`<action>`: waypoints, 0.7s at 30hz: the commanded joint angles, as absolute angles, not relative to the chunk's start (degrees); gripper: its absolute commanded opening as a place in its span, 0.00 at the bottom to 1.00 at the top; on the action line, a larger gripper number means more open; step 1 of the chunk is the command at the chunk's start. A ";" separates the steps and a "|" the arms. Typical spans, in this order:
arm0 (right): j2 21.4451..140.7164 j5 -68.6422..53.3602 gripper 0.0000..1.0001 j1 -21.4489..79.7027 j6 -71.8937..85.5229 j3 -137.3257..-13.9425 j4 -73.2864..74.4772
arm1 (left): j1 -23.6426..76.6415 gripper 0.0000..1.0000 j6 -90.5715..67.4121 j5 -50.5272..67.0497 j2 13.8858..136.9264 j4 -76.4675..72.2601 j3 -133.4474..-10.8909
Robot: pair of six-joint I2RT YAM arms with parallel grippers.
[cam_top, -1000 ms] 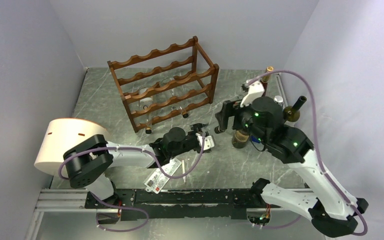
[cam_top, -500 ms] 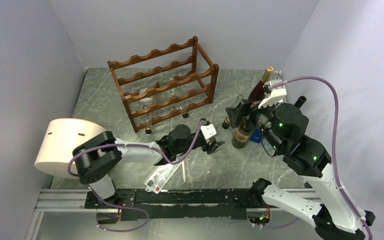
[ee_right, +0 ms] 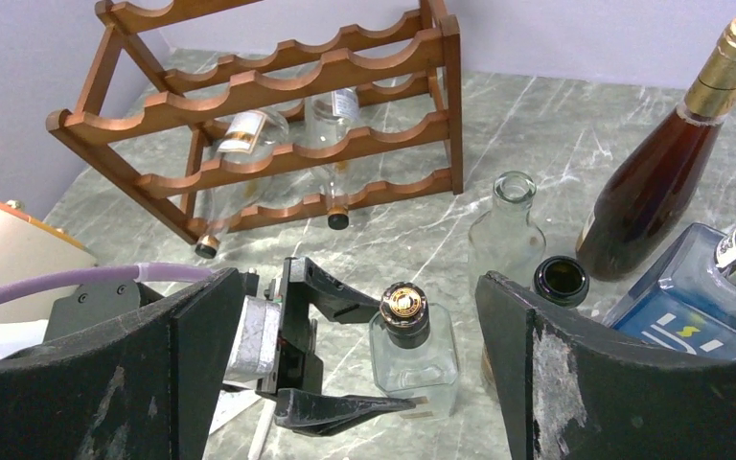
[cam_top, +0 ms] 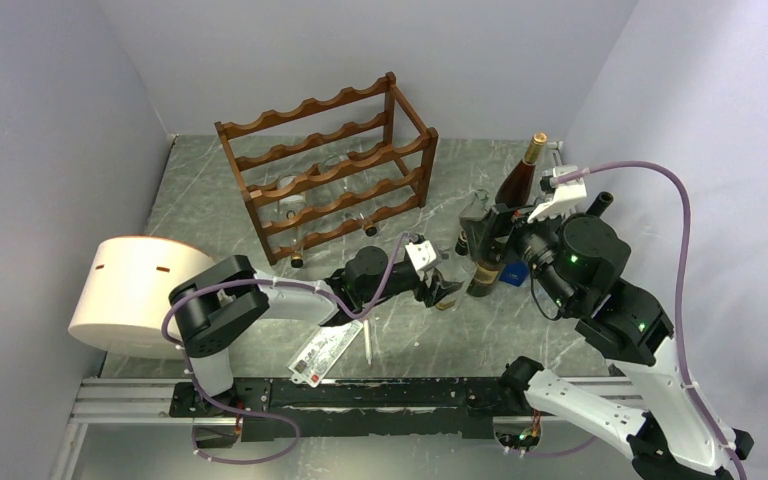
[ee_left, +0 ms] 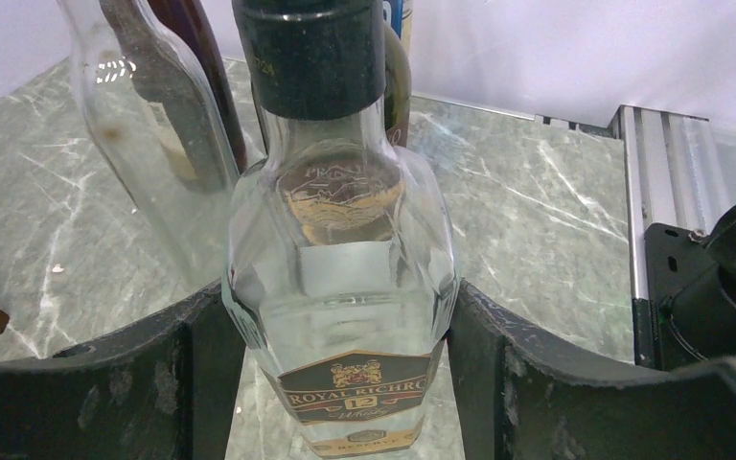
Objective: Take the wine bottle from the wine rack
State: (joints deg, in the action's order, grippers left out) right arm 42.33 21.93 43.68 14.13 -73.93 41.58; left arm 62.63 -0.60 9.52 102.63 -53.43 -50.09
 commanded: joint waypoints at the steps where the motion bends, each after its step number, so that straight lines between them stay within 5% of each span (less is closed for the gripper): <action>1: 42.12 23.19 0.96 43.98 13.80 -73.40 41.57 | 62.51 0.20 -2.31 12.27 101.56 -64.53 -52.90; 4: 42.38 23.20 0.96 43.90 13.42 -73.39 41.68 | 62.41 0.26 -2.33 11.38 101.22 -64.27 -52.35; 10: 42.82 23.47 0.97 43.99 13.10 -73.40 41.51 | 61.98 0.57 -3.80 11.11 100.78 -63.38 -51.92; 21: 43.17 23.38 0.97 43.95 12.27 -72.71 40.53 | 60.83 0.76 -4.12 12.27 98.00 -62.18 -50.32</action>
State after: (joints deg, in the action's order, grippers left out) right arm 43.11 22.57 43.68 13.23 -73.43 41.54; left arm 61.41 -2.90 9.93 102.43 -53.67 -49.84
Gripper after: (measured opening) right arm 0.972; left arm 0.741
